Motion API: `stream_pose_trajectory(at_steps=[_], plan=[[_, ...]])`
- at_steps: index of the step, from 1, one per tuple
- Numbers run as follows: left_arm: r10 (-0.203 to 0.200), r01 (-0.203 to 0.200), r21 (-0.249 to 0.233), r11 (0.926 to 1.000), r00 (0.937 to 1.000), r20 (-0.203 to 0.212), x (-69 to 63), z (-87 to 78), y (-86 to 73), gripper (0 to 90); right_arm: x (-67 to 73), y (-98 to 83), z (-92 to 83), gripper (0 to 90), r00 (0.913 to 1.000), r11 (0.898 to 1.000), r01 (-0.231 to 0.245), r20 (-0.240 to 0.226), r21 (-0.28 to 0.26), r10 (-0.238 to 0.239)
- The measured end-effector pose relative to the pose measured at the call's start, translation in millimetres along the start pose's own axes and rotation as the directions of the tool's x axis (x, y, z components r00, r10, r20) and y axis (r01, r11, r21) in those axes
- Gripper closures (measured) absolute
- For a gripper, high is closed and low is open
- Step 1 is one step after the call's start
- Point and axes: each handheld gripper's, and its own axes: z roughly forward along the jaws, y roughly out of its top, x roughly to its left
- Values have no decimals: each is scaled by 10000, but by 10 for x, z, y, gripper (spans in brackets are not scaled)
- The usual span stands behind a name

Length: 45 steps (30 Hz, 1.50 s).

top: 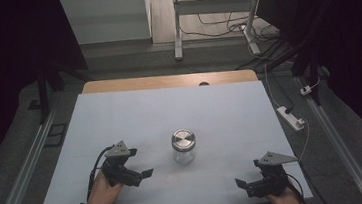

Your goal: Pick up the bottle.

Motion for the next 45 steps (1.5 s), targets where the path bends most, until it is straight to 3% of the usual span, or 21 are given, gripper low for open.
stream_pose_trajectory(at_steps=[10, 16, 27, 37, 45], plan=[[491, -487, 333, 9983, 9987, -97, -11, 240, 126, 0, 13, 3, 7, 3, 9999, 9999, 103, -10, 111, -103], [666, -669, 301, 9973, 9977, 100, -1, 401, 211, 0, 23, 6, 16, 5, 9997, 9995, 252, -69, 194, -250], [1599, -1618, 574, 9852, 9864, 372, -69, 761, 395, 0, 32, 6, 24, 6, 9993, 9990, 348, -132, 264, -345], [1587, -1637, 620, 9846, 9842, 780, -40, 1028, 485, 0, 34, 7, 29, 6, 9990, 9987, 416, -169, 296, -412], [2042, -2086, 552, 9765, 9760, 753, -68, 1182, 533, 27, 43, 7, 32, 6, 9987, 9982, 479, -179, 357, -473]])
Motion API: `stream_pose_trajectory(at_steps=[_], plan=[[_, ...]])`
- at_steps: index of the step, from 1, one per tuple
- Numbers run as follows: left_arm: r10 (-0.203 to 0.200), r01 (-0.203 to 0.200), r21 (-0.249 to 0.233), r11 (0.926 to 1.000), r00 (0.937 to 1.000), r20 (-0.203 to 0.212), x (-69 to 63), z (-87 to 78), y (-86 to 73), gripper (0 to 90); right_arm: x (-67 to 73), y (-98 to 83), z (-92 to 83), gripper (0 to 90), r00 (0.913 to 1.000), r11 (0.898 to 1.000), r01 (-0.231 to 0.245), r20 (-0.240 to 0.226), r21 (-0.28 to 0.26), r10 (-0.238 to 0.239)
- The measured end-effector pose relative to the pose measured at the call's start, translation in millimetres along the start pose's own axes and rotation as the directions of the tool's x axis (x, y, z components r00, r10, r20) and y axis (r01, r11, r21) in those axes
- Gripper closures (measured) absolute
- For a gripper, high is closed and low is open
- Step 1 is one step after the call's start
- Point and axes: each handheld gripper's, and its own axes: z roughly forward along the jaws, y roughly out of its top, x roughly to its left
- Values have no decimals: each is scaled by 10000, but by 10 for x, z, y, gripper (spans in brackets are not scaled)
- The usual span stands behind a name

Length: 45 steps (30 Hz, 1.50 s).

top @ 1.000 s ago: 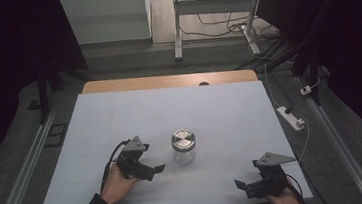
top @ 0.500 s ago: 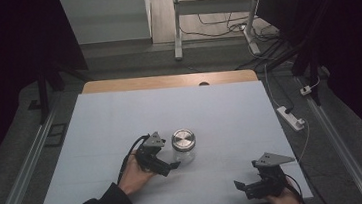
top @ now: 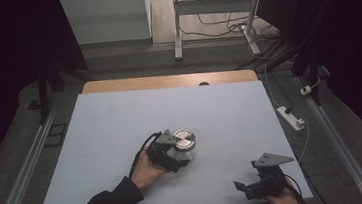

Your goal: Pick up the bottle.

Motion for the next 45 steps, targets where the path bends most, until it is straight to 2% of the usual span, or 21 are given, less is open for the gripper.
stream_pose_trajectory(at_steps=[4, 9, 13, 22, 26, 33, 40, 45], plan=[[-25, 25, -150, 9999, 10000, 34, 13, 10, 31, 57, 1, 0, 1, 6, 10000, 10000, 18, -17, 20, -18], [178, -172, -294, 9994, 9996, 212, 1, 30, 52, 104, 3, 2, 3, 6, 10000, 10000, 30, -33, 45, -30], [360, -361, -297, 9989, 9993, -33, -32, 17, 67, 146, 3, 1, 6, 6, 10000, 10000, 64, -24, 46, -63], [314, -325, -280, 9991, 9988, -387, -85, 3, 72, 156, 9, 1, 6, 6, 9999, 9999, 111, -34, 57, -111], [500, -507, -176, 9986, 9981, -354, -91, -29, 87, 156, 11, 1, 7, 7, 9999, 9999, 134, -29, 63, -134], [617, -627, -276, 9976, 9974, -359, -116, -153, 154, 157, 15, 1, 7, 7, 9998, 9998, 171, -42, 63, -171], [509, -509, -468, 9976, 9987, -9, -134, -316, 212, 157, 23, 2, 10, 7, 9997, 9996, 245, -22, 108, -244], [598, -589, -357, 9976, 9979, 251, -138, -464, 222, 157, 28, 4, 13, 7, 9996, 9995, 293, -4, 149, -293]])
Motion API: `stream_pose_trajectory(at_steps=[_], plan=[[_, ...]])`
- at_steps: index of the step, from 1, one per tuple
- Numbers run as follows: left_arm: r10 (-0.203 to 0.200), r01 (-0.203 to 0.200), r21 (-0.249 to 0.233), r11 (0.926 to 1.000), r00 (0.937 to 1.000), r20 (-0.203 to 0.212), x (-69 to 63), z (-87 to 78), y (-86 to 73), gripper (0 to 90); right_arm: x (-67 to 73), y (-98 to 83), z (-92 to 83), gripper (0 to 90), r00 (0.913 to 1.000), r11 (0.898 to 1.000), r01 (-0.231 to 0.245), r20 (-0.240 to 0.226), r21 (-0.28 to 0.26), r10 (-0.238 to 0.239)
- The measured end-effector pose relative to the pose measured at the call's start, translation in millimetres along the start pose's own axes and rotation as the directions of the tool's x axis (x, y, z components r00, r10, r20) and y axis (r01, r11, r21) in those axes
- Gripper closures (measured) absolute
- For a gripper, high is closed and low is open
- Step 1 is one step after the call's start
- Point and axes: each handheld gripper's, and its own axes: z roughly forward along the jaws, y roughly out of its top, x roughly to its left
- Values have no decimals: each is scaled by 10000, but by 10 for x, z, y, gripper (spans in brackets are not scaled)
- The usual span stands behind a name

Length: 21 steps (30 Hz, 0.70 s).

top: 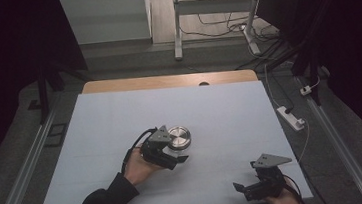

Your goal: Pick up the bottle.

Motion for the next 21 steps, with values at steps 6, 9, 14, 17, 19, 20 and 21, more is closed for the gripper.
stream_pose_trajectory(at_steps=[6, 9, 14, 17, 19, 20, 21], plan=[[104, -104, 16, 9999, 9998, 164, -43, -152, 18, 157, 8, 2, 6, 8, 10000, 9999, 92, 30, 55, -92], [-3, 4, -36, 10000, 9998, 199, -75, -200, 15, 157, 12, 3, 8, 8, 9999, 9999, 116, 31, 76, -116], [-52, 55, -101, 9999, 9995, 310, -120, -271, 7, 157, 14, 3, 9, 8, 9999, 9999, 137, 35, 89, -137], [-174, 185, -218, 9996, 9984, 531, -145, -306, -3, 158, 15, 2, 8, 8, 9999, 9999, 143, 45, 79, -143], [-167, 179, -215, 9996, 9984, 544, -160, -321, -5, 157, 17, 2, 7, 8, 9999, 9999, 133, 49, 72, -133], [-126, 137, -195, 9997, 9986, 521, -164, -327, -6, 157, 17, 2, 8, 8, 9999, 9999, 135, 51, 76, -136], [-129, 138, -178, 9997, 9986, 521, -167, -332, -7, 157, 18, 3, 8, 8, 9999, 9999, 138, 52, 83, -138]])
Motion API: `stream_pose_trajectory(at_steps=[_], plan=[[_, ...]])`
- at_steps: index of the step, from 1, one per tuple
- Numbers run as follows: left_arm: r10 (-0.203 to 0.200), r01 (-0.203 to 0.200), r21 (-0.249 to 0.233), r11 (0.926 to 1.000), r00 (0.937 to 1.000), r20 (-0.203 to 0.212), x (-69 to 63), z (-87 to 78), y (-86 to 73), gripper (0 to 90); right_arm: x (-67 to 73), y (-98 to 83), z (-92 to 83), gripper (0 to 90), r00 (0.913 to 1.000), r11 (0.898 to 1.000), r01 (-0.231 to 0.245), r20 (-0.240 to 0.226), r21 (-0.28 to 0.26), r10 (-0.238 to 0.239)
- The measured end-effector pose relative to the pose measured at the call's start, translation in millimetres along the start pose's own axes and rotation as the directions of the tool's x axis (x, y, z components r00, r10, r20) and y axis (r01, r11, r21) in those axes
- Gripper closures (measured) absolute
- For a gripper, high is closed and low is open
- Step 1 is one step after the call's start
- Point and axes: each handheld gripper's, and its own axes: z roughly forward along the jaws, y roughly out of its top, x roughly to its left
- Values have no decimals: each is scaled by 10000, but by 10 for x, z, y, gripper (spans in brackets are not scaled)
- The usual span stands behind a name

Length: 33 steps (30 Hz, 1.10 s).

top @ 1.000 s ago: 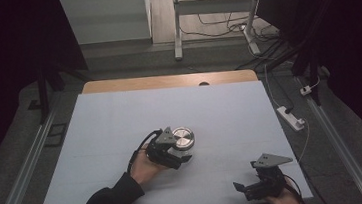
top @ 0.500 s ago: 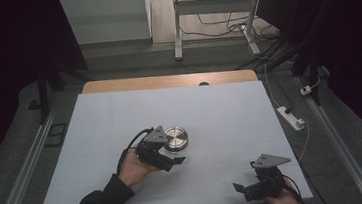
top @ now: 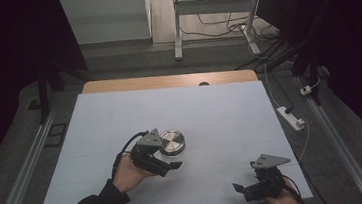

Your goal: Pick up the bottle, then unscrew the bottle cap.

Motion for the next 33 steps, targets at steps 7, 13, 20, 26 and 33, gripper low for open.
stream_pose_trajectory(at_steps=[7, 13, 20, 26, 33], plan=[[-45, 46, 27, 10000, 9999, -93, 10, -13, -14, 158, -5, -7, -21, 8, 10000, 9998, -36, 77, -188, 38], [-2, 3, 48, 10000, 9999, -108, 21, -16, -19, 158, -23, -13, -54, 7, 9996, 9982, -259, 61, -548, 263], [65, -63, 111, 9999, 9999, -128, 6, 7, -18, 158, -4, 11, -80, 6, 9997, 9968, -230, 75, -768, 236], [98, -97, 67, 9999, 9999, -105, -13, 17, -7, 158, 28, 61, -97, 0, 9993, 9942, -318, -203, -1023, 299], [209, -208, 207, 9996, 9998, -54, -38, 49, 5, 158, 157, 197, -67, 0, 9975, 9917, -118, -703, -1281, 28]])
